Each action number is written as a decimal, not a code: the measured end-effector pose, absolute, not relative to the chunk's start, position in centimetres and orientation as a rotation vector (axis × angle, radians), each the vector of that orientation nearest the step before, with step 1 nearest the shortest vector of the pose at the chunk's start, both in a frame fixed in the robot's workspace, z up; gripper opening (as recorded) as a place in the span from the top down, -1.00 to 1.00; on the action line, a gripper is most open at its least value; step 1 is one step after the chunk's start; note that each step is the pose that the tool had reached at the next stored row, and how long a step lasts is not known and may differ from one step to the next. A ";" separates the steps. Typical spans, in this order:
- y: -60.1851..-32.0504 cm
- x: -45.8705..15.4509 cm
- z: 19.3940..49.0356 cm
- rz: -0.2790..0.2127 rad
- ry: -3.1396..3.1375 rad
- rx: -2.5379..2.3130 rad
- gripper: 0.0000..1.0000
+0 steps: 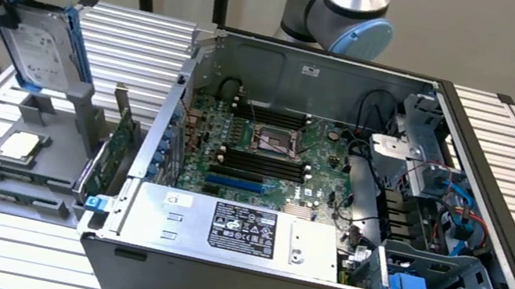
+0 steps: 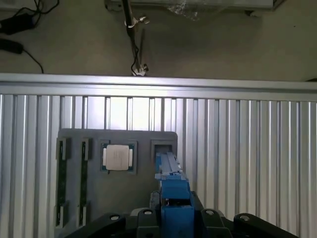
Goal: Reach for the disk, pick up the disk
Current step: 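Pick up the disk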
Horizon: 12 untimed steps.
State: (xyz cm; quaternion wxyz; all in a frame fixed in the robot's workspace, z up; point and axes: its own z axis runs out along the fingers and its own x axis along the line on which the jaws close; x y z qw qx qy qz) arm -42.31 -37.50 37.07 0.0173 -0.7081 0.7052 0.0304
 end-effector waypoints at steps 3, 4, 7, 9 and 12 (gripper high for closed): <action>-37.5 -42.1 38.5 0.094 2.190 -2.202 0.35; -37.5 -42.0 38.9 0.094 2.189 -2.203 0.35; -37.5 -41.8 40.2 0.094 2.188 -2.204 0.35; -37.5 -41.6 41.1 0.095 2.187 -2.205 0.35; -37.5 -41.0 42.5 0.095 2.186 -2.207 0.35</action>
